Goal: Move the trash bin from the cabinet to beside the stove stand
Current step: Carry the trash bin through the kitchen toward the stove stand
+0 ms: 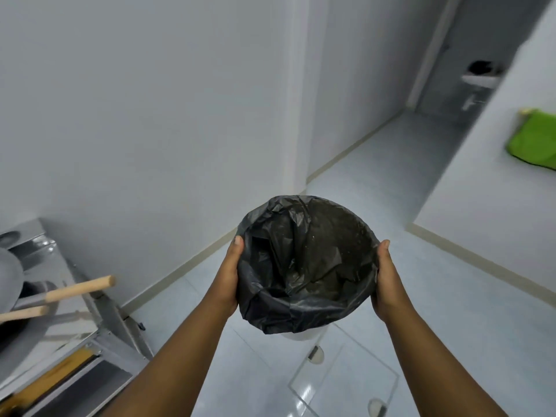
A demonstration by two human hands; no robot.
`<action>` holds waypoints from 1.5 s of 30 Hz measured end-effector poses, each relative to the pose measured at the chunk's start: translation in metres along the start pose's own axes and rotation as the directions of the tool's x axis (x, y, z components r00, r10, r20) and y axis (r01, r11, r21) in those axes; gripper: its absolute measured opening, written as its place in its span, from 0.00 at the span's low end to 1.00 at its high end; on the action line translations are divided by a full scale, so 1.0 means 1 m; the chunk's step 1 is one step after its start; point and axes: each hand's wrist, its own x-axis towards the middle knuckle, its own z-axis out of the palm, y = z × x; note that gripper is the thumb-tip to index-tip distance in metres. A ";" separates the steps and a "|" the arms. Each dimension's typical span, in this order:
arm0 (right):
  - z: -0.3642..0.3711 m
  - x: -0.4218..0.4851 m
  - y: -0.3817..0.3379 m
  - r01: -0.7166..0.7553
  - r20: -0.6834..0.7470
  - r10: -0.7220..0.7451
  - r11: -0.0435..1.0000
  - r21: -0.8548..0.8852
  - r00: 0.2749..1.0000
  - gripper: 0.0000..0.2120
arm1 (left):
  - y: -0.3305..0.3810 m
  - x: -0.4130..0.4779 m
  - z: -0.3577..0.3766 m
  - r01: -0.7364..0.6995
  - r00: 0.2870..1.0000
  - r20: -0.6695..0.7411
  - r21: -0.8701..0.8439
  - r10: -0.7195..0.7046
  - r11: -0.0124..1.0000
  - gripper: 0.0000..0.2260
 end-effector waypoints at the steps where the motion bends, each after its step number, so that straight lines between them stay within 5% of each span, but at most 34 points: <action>1: 0.004 0.017 -0.004 -0.001 0.028 0.002 1.000 -0.008 1.000 0.39 | 0.002 0.007 -0.002 -0.016 0.999 -0.031 -0.011 0.015 1.000 0.31; 15: 0.153 0.225 0.003 0.034 0.440 0.032 0.990 -0.139 0.897 0.37 | 0.037 0.107 -0.112 -0.134 0.888 -0.450 -0.054 0.096 0.989 0.39; 20: 0.211 0.277 0.016 0.014 0.518 0.111 0.973 -0.231 0.848 0.34 | 0.044 0.144 -0.163 -0.138 0.831 -0.555 -0.151 0.031 0.979 0.31; 27: 0.272 0.344 0.055 -0.117 0.563 0.306 0.931 -0.346 0.768 0.32 | 0.028 0.175 -0.216 -0.037 0.763 -0.647 -0.048 -0.003 0.998 0.24; 31: 0.297 0.383 0.112 -0.159 0.567 0.401 0.890 -0.428 0.719 0.31 | -0.017 0.191 -0.253 0.039 0.739 -0.670 -0.053 -0.064 0.998 0.39; 37: 0.320 0.444 0.238 -0.228 0.524 0.570 0.784 -0.577 0.634 0.28 | -0.127 0.231 -0.316 0.123 0.620 -0.740 -0.235 -0.259 0.964 0.29; 45: 0.323 0.511 0.437 -0.404 0.339 0.771 0.589 -0.700 0.538 0.27 | -0.288 0.285 -0.408 0.263 0.542 -0.687 -0.408 -0.484 0.874 0.37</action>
